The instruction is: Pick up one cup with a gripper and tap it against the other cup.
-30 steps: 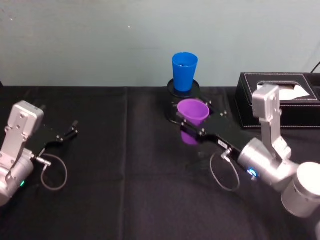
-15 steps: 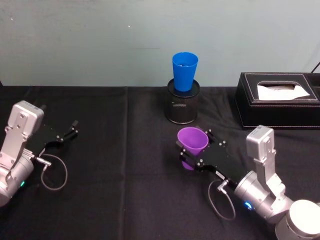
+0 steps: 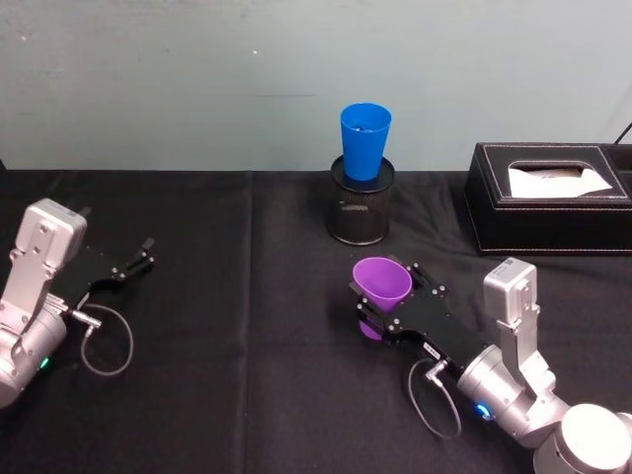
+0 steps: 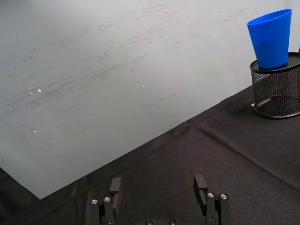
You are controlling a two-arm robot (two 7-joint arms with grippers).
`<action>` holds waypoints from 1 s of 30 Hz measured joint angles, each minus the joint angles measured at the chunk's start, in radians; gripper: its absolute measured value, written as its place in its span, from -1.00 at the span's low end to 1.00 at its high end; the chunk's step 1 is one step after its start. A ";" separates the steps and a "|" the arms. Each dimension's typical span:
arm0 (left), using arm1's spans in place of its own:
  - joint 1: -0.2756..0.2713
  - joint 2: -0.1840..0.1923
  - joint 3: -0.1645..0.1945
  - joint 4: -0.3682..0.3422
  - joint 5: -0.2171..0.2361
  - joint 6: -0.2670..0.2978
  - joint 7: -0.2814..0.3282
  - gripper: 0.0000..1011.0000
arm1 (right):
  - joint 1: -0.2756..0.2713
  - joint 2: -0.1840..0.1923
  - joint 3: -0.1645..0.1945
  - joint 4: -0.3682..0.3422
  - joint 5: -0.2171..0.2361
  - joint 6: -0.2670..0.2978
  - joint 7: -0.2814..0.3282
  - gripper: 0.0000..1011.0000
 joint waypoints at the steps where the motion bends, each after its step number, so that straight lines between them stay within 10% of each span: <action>1: 0.000 0.000 0.000 0.000 0.000 0.000 0.000 0.98 | 0.000 -0.002 0.002 0.002 0.001 0.000 0.000 0.46; 30: 0.000 0.000 0.000 0.000 0.000 0.000 0.000 0.98 | -0.010 0.008 0.021 -0.084 -0.006 0.017 -0.007 0.98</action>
